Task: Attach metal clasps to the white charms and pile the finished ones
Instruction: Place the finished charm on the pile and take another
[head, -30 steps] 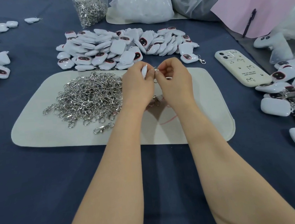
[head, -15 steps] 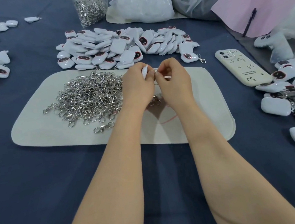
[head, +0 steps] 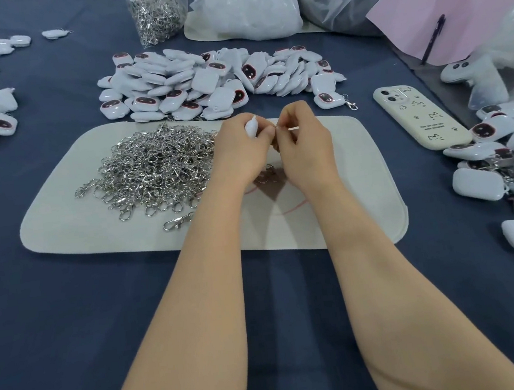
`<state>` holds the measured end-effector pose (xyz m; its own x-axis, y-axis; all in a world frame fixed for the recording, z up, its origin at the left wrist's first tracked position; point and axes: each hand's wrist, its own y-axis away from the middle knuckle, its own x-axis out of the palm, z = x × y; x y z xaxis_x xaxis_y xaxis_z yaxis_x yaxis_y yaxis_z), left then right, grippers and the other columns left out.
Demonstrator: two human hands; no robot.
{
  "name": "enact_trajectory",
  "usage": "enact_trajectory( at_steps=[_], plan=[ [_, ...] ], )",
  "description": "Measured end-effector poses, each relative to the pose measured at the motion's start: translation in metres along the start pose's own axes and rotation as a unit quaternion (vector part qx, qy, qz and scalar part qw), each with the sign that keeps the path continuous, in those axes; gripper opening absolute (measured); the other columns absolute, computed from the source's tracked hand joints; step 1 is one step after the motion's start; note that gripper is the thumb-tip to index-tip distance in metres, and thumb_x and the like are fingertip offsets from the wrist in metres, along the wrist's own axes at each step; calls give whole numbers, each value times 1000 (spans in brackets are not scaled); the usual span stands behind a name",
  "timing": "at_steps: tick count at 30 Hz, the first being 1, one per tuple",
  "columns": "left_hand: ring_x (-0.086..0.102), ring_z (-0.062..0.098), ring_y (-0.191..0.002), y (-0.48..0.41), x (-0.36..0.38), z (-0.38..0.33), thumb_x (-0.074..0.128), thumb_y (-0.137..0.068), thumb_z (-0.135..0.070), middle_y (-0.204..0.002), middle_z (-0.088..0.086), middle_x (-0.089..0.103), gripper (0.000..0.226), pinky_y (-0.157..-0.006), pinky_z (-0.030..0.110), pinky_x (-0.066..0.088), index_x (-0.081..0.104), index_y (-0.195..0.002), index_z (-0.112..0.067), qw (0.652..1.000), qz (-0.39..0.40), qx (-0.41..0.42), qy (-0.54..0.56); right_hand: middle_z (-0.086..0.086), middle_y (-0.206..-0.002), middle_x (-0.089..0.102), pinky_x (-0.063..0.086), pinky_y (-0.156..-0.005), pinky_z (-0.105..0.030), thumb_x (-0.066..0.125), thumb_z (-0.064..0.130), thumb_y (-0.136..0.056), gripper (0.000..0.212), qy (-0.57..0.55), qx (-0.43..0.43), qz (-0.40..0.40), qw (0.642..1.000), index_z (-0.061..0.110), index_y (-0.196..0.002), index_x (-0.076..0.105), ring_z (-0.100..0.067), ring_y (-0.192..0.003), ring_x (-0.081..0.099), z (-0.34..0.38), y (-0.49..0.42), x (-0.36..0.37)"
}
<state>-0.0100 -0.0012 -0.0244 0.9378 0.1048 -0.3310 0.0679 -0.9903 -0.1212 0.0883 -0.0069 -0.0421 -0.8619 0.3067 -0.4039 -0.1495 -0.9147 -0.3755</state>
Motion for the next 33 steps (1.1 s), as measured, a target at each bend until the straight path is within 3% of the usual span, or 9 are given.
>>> enact_trajectory(
  at_steps=[4, 7, 12, 16, 19, 25, 28, 30, 33],
  plan=[
    [55, 13, -60, 0, -7, -5, 58, -86, -18, -82, 1, 54, 19, -51, 23, 49, 44, -100, -17, 994, 52, -77, 51, 9, -79, 53, 42, -64, -19, 45, 0, -92, 16, -16, 30, -25, 999, 15, -89, 48, -9, -72, 58, 0, -1, -2],
    [57, 11, -66, 0, -8, -9, 54, -88, -19, -89, -1, 50, 26, -65, 29, 57, 35, -106, -16, 990, 74, -93, 69, 13, -76, 51, 40, -61, -14, 45, -1, -92, 16, -11, 43, -32, 999, 15, -90, 48, -1, -66, 55, 0, -3, -2],
    [61, 19, -84, -1, -2, -4, 65, -82, -27, -87, -6, 56, 19, -72, 32, 49, 52, -95, -20, 998, 40, -54, -11, 14, -78, 51, 48, -73, -29, 46, 0, -91, 16, -24, 46, -25, 998, 15, -90, 48, -13, -73, 53, 1, -4, 0],
    [59, 22, -79, 0, -3, -2, 65, -82, -13, -74, -6, 59, 9, -86, 44, 53, 65, -91, -14, 999, 15, -32, 1, 10, -82, 55, 45, -68, -21, 50, 5, -92, 16, -27, 29, -6, 999, 19, -88, 43, -20, -78, 60, 1, -3, 0],
    [63, 29, -90, 1, -5, -2, 63, -82, -9, -76, -2, 62, 9, -84, 46, 54, 68, -89, -10, 1000, -9, -9, -3, 9, -86, 56, 44, -67, -21, 51, 6, -92, 17, -34, 24, 10, 999, 20, -90, 43, -18, -75, 60, 2, -3, 0],
    [62, 26, -84, -1, -3, 2, 59, -86, -11, -78, -2, 60, 11, -79, 34, 54, 69, -92, -11, 997, -43, 35, -55, 5, -93, 58, 49, -76, -28, 52, 4, -92, 14, -36, 26, 19, 999, 17, -96, 47, -16, -80, 60, 5, -2, 0],
    [53, 15, -78, -3, -1, 5, 58, -89, -16, -82, -3, 60, 12, -64, 15, 36, 68, -94, -12, 992, -69, 59, -89, 5, -92, 59, 46, -77, -16, 50, 4, -92, 16, -34, 31, 12, 999, 13, -105, 52, -12, -85, 59, 4, -3, 0],
    [50, 12, -78, -4, 0, 6, 58, -89, -16, -82, -5, 58, 13, -62, 14, 30, 68, -95, -10, 991, -78, 59, -89, 8, -92, 58, 40, -71, -6, 50, 5, -92, 16, -21, 28, -4, 999, 10, -107, 54, -5, -82, 54, 3, -4, 1],
    [51, 13, -78, -5, 1, 7, 57, -90, -17, -82, -5, 57, 13, -64, 17, 34, 67, -96, -12, 991, -81, 51, -90, 9, -88, 57, 39, -69, -5, 56, 8, -89, 9, -11, 30, -21, 999, 13, -97, 55, 0, -76, 51, 2, -4, 0]
  ],
)
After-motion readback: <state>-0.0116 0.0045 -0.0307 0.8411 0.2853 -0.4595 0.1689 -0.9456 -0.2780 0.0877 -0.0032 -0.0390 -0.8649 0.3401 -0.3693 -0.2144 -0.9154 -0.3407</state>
